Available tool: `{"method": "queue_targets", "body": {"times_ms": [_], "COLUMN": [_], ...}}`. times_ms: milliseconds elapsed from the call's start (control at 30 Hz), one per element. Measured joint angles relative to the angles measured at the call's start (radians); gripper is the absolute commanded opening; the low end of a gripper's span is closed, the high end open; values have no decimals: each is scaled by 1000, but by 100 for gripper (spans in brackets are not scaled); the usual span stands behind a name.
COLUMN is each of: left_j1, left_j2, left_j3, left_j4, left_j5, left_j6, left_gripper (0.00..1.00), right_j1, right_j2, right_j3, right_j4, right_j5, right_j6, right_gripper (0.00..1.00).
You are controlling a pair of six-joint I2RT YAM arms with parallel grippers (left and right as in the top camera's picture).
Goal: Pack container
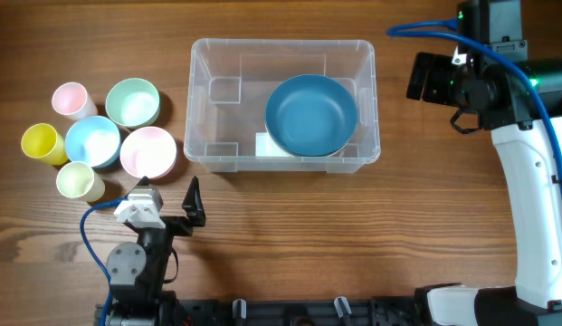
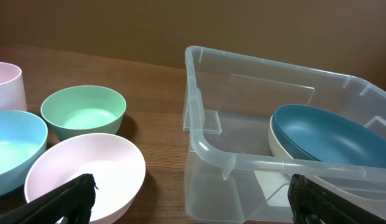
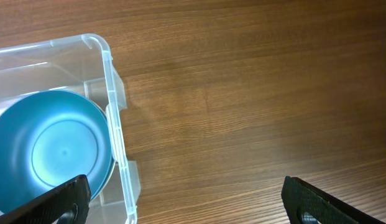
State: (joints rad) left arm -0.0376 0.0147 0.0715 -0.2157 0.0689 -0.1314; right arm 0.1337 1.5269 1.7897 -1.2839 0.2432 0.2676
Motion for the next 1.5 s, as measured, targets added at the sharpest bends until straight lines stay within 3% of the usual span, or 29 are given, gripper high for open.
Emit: {"method": "queue_targets", "body": {"times_ms": [433,600,767,933,1033,1300,1500], "left_j1": [0,0,0,0,0,0,-1], "left_j2": [0,0,35,377,530,656,656], "left_j3": [-1,-1,92,400,539,580,582], "left_j4": [37,156,20,-129,-136,-190,-374], "left_j5": [0,6,-43,-53,-21,84,-106], "left_j6": [0,-9,-146,-204,-212,-211,-299], "left_gripper": [100,100,100,100,100,100,100], "right_j1": [0,0,0,0,0,0,0], "right_j2": [0,0,0,0,0,0,0], "right_j3": [0,0,0,-1,-1,-1,-1], "right_j4": [0,0,1,0,1,1,1], "right_j5": [0,0,-4,-7,-7,-7,-7], "right_j6": [0,0,0,0,0,0,0], "right_gripper": [100,100,100,100,100,100,100]}}
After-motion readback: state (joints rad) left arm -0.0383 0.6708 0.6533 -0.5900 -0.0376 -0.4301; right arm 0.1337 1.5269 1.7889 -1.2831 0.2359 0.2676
